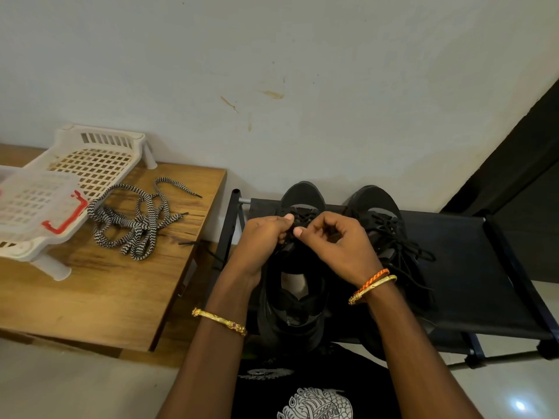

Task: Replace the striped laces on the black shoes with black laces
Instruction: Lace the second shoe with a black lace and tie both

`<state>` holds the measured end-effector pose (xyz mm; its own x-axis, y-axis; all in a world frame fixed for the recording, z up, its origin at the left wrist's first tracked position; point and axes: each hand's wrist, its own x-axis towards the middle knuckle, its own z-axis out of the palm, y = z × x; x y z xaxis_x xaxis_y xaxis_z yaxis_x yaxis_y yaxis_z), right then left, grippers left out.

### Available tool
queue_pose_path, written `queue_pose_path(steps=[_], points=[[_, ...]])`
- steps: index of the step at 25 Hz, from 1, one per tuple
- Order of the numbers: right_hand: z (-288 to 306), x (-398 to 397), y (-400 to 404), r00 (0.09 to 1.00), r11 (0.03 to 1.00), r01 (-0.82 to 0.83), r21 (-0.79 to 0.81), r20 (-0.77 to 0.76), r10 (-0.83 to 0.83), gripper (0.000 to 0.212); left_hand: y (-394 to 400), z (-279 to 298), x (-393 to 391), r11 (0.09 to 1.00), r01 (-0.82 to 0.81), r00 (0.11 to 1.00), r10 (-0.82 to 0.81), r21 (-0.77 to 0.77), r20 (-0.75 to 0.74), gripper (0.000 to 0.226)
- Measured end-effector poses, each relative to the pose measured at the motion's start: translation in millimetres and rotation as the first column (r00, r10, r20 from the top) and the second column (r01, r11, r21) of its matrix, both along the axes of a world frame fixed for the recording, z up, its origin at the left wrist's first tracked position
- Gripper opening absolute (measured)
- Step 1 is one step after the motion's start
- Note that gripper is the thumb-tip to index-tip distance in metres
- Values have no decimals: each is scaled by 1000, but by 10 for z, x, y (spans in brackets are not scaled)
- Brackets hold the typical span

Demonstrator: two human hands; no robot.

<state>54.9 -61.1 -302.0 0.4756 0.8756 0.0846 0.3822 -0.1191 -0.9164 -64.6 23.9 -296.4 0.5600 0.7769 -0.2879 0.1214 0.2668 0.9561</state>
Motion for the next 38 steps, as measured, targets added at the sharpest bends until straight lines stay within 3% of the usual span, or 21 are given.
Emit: queue_pose_path(steps=[3,9,12,14,17,19,22,25,31,33,35,37,38], points=[[-10,-10,-32,998,1000,9,12,70,-10,17,-9,-7,23,993,-34,999,32,-111,-12,31],[6,31,-37,992,999,-15,52,125,9,15,48,-37,-6,995,0,999,-5,-104,-47,28],[54,52,-48,999,999,-9,53,36,7,18,67,-22,11,988,-17,1000,13,-151,-25,24],[99,46,-65,993,995,-2,100,-117,14,19,48,-34,55,984,-69,998,68,-164,-11,22],[149,25,-113,933,978,-79,191,-333,140,22,34,-104,132,986,-164,986,163,-43,-31,19],[171,12,-157,889,985,-92,145,-433,146,23,39,-159,161,976,-208,974,213,71,-74,19],[183,-17,-243,897,997,-70,-29,-439,50,24,38,-213,183,949,-207,953,251,238,-170,23],[196,-73,-276,881,990,-25,-141,-471,-45,28,59,-263,220,933,-220,934,285,284,-214,24],[183,-119,-283,847,981,8,-196,-519,-111,30,45,-328,219,911,-224,921,314,346,-231,22],[165,-120,-289,870,984,34,-177,-480,-116,31,38,-320,190,913,-191,942,274,362,-193,21],[107,-127,-296,927,971,200,-128,-297,-230,30,45,-295,122,903,-154,958,236,402,-164,20],[73,-108,-293,911,912,407,42,-86,-403,15,41,-287,34,881,-132,962,225,455,-157,21],[70,-89,-283,907,901,420,109,-17,-420,9,24,-291,-9,869,-105,964,208,484,-165,22]])
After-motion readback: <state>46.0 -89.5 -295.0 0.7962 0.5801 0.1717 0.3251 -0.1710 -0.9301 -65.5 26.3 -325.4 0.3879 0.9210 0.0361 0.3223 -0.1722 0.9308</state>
